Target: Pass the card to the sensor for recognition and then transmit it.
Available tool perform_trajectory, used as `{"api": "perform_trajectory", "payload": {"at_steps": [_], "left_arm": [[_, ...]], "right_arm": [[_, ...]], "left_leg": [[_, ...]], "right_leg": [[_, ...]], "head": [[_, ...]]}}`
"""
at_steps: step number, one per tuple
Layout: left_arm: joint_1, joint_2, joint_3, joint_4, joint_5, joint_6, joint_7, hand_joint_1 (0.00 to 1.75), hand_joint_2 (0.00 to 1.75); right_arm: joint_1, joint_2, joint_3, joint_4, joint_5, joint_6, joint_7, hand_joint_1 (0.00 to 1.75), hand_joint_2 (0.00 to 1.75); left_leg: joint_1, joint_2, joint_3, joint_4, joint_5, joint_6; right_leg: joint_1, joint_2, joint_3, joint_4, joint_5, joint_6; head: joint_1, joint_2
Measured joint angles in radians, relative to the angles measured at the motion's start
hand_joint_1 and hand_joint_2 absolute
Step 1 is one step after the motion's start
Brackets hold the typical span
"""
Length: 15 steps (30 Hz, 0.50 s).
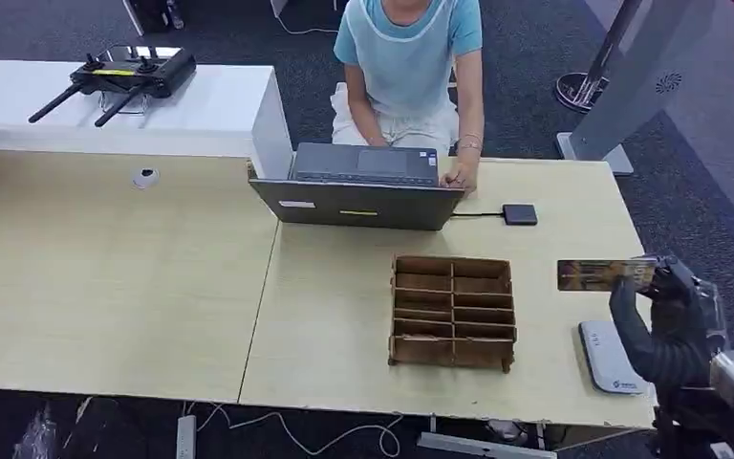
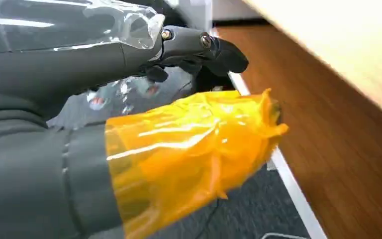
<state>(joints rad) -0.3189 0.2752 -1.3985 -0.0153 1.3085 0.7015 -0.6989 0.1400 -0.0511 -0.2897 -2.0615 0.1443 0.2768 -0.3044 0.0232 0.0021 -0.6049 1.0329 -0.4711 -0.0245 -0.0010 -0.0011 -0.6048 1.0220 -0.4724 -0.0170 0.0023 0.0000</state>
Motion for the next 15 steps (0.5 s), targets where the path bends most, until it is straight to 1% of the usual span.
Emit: {"api": "perform_trajectory", "payload": {"at_steps": [1,2,3,4,5,6,7,9,15], "left_arm": [[0.006,-0.038,0.000,0.000,0.052,-0.002,0.000,0.00,0.00],[0.017,-0.069,0.002,0.000,0.095,-0.022,0.000,0.00,0.00],[0.036,-0.100,0.002,0.000,0.126,-0.059,0.006,0.00,0.00],[0.060,-0.126,0.003,0.000,0.149,-0.112,0.030,0.00,0.00],[0.085,-0.158,0.003,-0.001,0.154,-0.146,0.062,0.00,0.00],[0.107,-0.186,0.003,-0.002,0.159,-0.152,0.094,0.00,0.00],[0.121,-0.199,0.003,-0.002,0.163,-0.152,0.117,0.00,0.00],[0.136,-0.222,0.002,-0.002,0.174,-0.141,0.136,0.00,0.00],[0.157,-0.250,-0.010,-0.001,0.197,-0.114,0.150,0.00,0.00]], "right_arm": [[0.015,0.002,-0.020,0.000,-0.004,0.015,-0.007,1.75,1.75],[0.026,0.004,-0.038,0.000,-0.007,0.031,-0.013,1.75,1.75],[0.034,0.006,-0.049,0.001,-0.007,0.044,-0.018,1.75,1.75],[0.037,0.006,-0.056,0.003,-0.007,0.055,-0.022,1.75,1.75],[0.036,0.006,-0.059,0.009,-0.005,0.058,-0.025,1.75,1.75],[0.035,0.006,-0.060,0.015,-0.002,0.058,-0.029,1.75,1.75],[0.035,0.006,-0.061,0.022,-0.002,0.054,-0.029,1.75,1.75],[0.035,0.006,-0.061,0.033,-0.002,0.046,-0.029,1.75,1.75],[0.041,0.005,-0.063,0.039,-0.003,0.038,-0.028,1.75,1.75]], "left_leg": [[-0.003,0.000,0.002,0.000,-0.001,0.001],[-0.005,-0.001,0.003,-0.002,-0.001,0.002],[-0.007,-0.001,0.005,-0.002,-0.002,0.003],[-0.007,0.000,0.008,-0.001,-0.003,0.005],[-0.007,0.003,0.008,-0.001,-0.003,0.005],[-0.006,0.005,0.008,-0.001,-0.003,0.005],[-0.006,0.005,0.008,-0.001,-0.003,0.005],[-0.008,0.003,0.008,0.000,-0.003,0.007],[-0.007,0.001,0.008,-0.001,-0.003,0.007]], "right_leg": [[-0.002,0.000,0.002,0.000,-0.001,0.001],[-0.004,-0.001,0.004,0.001,-0.002,0.003],[-0.005,0.000,0.006,0.001,-0.003,0.005],[-0.006,0.001,0.007,0.000,-0.003,0.005],[-0.006,0.003,0.007,0.000,-0.002,0.006],[-0.005,0.005,0.006,-0.001,-0.001,0.007],[-0.005,0.005,0.007,-0.002,-0.001,0.008],[-0.006,0.003,0.007,-0.002,-0.001,0.009],[-0.006,0.001,0.007,-0.001,-0.001,0.009]], "head": [[0.000,0.000],[0.000,0.000],[0.000,0.000],[0.000,0.000],[0.001,0.000],[0.001,0.000],[0.002,0.000],[0.000,0.000],[0.000,0.000]]}}
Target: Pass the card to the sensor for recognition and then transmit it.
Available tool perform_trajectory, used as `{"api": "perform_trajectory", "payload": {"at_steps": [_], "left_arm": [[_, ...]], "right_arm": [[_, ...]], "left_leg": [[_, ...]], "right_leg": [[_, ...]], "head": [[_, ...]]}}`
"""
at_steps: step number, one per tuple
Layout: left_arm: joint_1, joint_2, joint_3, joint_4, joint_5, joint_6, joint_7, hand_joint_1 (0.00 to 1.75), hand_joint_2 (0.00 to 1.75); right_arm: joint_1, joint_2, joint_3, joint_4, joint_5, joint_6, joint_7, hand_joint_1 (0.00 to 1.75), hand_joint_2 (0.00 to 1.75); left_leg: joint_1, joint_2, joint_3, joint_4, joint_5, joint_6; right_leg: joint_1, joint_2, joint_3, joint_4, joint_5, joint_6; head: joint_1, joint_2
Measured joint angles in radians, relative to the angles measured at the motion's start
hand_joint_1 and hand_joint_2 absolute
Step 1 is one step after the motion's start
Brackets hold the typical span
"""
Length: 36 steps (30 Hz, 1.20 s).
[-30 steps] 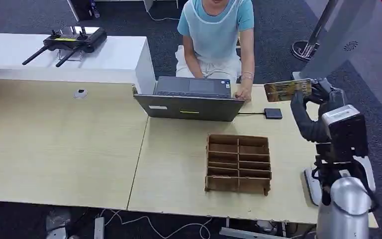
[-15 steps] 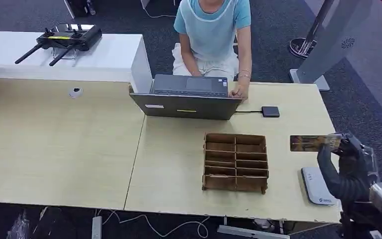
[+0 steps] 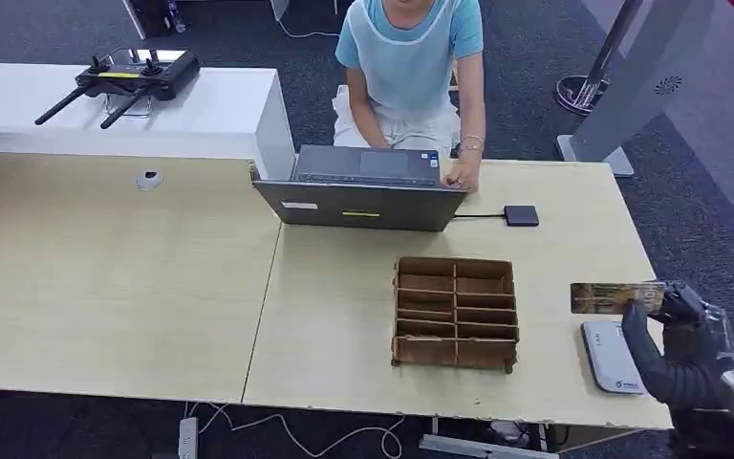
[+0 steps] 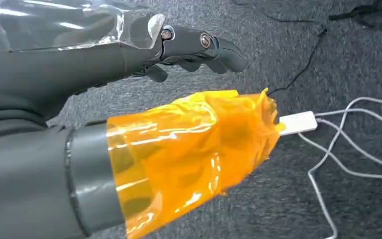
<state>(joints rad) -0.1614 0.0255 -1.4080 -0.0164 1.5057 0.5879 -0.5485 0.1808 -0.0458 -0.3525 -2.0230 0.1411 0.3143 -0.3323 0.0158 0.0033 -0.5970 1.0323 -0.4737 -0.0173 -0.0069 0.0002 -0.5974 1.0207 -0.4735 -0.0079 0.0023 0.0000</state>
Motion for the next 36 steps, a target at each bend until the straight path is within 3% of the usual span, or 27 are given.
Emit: {"api": "perform_trajectory", "payload": {"at_steps": [5,10,14,22,29,36], "left_arm": [[0.001,-0.005,-0.020,0.000,0.016,0.056,0.053,0.00,0.00],[0.002,-0.006,-0.057,0.000,0.010,0.052,0.155,0.00,0.00],[0.002,-0.008,-0.082,0.000,0.007,0.049,0.179,0.00,0.00],[0.002,-0.010,-0.114,0.000,0.010,0.056,0.131,0.00,0.00],[0.002,-0.005,-0.116,0.000,-0.039,0.073,0.092,0.00,0.00],[0.002,-0.003,-0.116,0.000,-0.041,0.078,0.075,0.00,0.00]], "right_arm": [[0.006,0.000,-0.004,0.000,0.016,0.000,0.010,1.75,1.75],[0.005,0.000,-0.005,0.005,0.046,-0.005,0.021,1.75,1.75],[-0.006,0.000,-0.005,0.020,0.057,-0.011,0.043,1.75,1.75],[-0.017,-0.048,-0.062,0.109,-0.034,0.030,0.110,1.75,1.75],[-0.005,-0.097,-0.161,0.190,-0.167,0.161,0.135,1.75,1.75],[0.009,-0.117,-0.274,0.255,-0.185,0.262,0.168,1.75,1.75]], "left_leg": [[0.000,0.000,0.000,0.000,0.000,0.000],[0.000,0.000,0.000,0.000,0.000,0.000],[0.000,0.000,0.000,0.000,0.000,0.000],[0.000,-0.001,0.000,0.000,0.000,0.000],[0.000,-0.001,0.000,0.000,0.000,0.000],[0.000,-0.001,0.000,0.000,0.000,0.000]], "right_leg": [[0.000,0.000,0.000,0.000,0.000,0.000],[0.000,0.000,0.000,0.001,0.000,0.000],[0.000,0.000,0.001,0.001,0.000,0.000],[0.000,0.000,0.001,0.000,0.000,0.000],[0.000,-0.001,0.000,0.000,0.000,0.000],[0.000,-0.001,0.000,0.000,0.000,0.000]], "head": [[0.000,0.000],[0.000,0.000],[0.000,0.000],[0.000,0.000],[0.000,0.000],[0.000,0.000]]}}
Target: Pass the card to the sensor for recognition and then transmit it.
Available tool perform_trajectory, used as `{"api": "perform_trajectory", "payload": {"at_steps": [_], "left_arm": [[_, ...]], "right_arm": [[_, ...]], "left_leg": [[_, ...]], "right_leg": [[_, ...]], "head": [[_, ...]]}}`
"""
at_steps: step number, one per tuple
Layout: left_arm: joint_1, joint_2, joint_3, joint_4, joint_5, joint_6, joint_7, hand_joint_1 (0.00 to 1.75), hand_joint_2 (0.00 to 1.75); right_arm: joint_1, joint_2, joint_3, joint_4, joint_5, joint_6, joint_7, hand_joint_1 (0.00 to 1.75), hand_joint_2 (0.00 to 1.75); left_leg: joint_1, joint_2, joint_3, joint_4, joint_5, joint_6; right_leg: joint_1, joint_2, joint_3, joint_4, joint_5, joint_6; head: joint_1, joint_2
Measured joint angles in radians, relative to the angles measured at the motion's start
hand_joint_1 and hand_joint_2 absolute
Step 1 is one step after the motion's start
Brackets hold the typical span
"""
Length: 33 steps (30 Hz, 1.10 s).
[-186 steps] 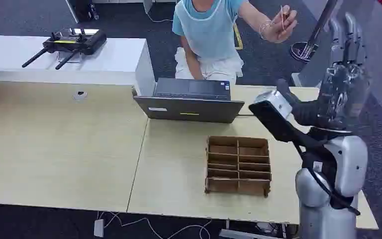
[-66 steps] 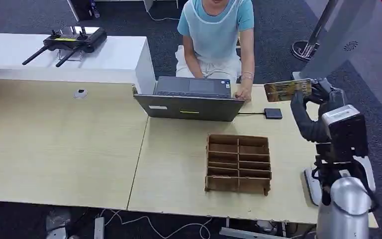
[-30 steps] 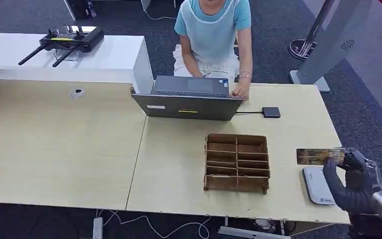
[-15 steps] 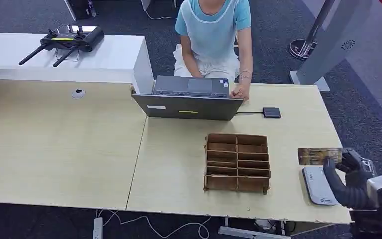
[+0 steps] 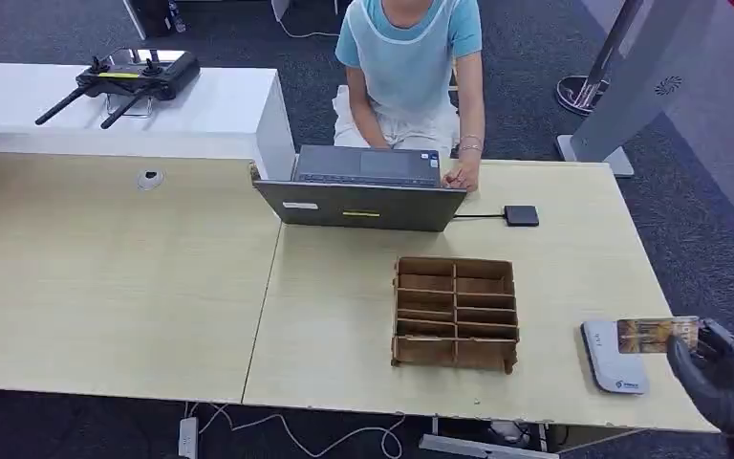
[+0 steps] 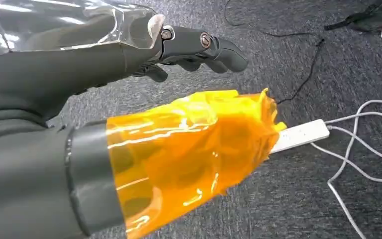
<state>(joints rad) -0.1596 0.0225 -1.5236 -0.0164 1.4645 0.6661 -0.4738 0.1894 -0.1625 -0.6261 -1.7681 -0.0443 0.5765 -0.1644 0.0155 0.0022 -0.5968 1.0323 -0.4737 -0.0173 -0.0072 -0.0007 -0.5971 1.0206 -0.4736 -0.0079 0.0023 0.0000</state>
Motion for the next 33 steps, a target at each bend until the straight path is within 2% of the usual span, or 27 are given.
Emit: {"api": "perform_trajectory", "payload": {"at_steps": [4,12,14,16,24,33], "left_arm": [[0.000,0.002,0.000,0.000,-0.004,0.000,0.000,0.00,0.00],[0.000,0.002,0.000,0.000,-0.006,-0.002,0.000,0.00,0.00],[0.000,0.003,0.000,0.000,-0.010,-0.002,-0.025,0.00,0.00],[-0.001,0.006,0.000,0.000,-0.041,-0.005,-0.019,0.00,0.00],[-0.010,0.003,0.000,0.000,-0.170,-0.008,0.067,0.00,0.00],[-0.022,-0.002,0.000,0.000,-0.211,-0.016,0.093,0.00,0.00]], "right_arm": [[0.001,-0.007,-0.056,0.035,-0.010,0.025,0.006,1.75,1.75],[0.002,-0.011,-0.074,0.050,-0.013,0.032,0.008,1.75,1.75],[-0.007,-0.011,-0.133,0.106,-0.030,0.090,0.029,1.75,1.75],[-0.029,-0.011,-0.191,0.178,0.004,0.101,0.039,1.75,1.75],[-0.097,-0.012,-0.216,0.332,0.141,-0.009,0.029,1.75,1.75],[-0.152,-0.013,-0.213,0.436,0.183,-0.092,0.026,1.75,1.75]], "left_leg": [[0.000,0.000,0.000,0.000,0.000,0.000],[0.000,0.000,0.000,0.000,0.000,0.000],[0.000,0.000,0.000,0.000,0.000,0.000],[0.000,0.000,0.000,0.000,0.000,0.000],[0.000,0.000,0.001,0.000,0.000,0.000],[0.000,0.000,0.001,0.000,0.000,0.000]], "right_leg": [[0.000,0.000,0.000,0.000,0.000,0.000],[0.000,0.000,0.000,0.000,0.000,0.000],[0.000,0.000,0.000,0.000,0.000,0.000],[0.000,0.000,0.000,0.000,0.000,0.000],[0.000,0.000,0.000,0.000,0.000,0.000],[0.000,0.000,0.001,0.000,0.000,0.000]], "head": [[0.000,0.000],[0.000,0.000],[0.000,0.000],[0.000,0.000],[0.000,0.000],[0.000,0.000]]}}
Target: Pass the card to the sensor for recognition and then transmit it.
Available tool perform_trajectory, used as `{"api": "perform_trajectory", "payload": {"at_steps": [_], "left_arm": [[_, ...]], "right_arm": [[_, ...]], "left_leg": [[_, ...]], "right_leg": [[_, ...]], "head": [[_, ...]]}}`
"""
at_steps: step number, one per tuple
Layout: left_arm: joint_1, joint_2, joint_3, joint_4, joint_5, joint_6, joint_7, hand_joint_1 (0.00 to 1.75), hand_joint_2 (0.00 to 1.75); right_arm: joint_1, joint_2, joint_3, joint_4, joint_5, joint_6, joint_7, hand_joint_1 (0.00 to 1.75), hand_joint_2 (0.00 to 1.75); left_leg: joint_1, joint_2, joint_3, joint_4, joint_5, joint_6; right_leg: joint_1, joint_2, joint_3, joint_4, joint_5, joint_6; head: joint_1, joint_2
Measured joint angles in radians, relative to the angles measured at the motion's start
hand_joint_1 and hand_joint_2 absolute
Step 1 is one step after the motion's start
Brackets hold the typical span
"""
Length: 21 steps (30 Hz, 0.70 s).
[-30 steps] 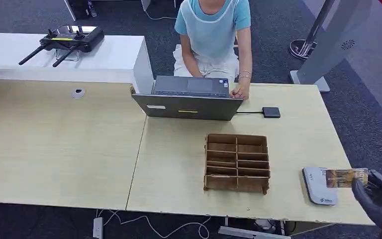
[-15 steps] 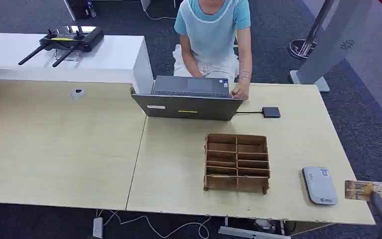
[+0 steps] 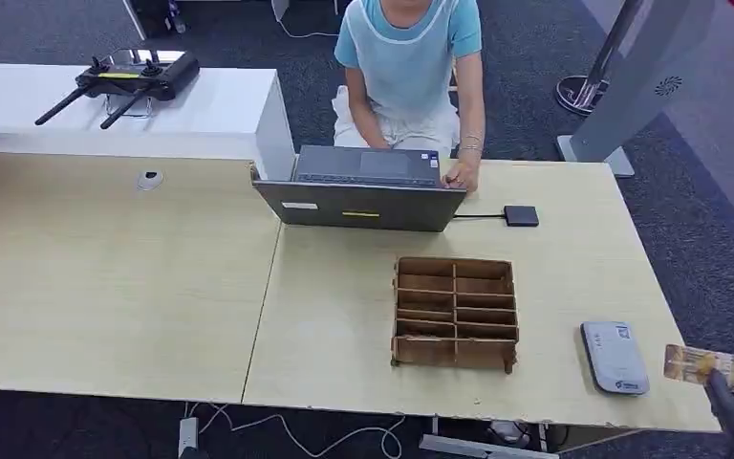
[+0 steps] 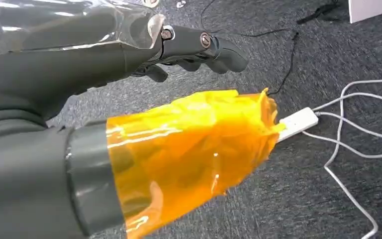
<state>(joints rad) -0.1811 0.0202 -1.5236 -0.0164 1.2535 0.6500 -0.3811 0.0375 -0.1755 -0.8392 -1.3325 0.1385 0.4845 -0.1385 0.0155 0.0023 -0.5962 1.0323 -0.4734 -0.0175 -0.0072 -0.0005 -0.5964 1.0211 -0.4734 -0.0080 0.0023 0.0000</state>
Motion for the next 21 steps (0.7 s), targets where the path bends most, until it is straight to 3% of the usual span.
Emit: {"api": "perform_trajectory", "payload": {"at_steps": [21], "left_arm": [[-0.017,-0.001,0.000,0.000,-0.047,0.000,0.006,0.00,0.00]], "right_arm": [[-0.039,0.000,0.075,0.076,0.061,-0.100,0.023,1.75,1.75]], "left_leg": [[0.000,0.000,0.000,0.000,0.000,0.000]], "right_leg": [[0.000,0.000,0.000,0.000,0.000,0.000]], "head": [[0.000,0.000]]}}
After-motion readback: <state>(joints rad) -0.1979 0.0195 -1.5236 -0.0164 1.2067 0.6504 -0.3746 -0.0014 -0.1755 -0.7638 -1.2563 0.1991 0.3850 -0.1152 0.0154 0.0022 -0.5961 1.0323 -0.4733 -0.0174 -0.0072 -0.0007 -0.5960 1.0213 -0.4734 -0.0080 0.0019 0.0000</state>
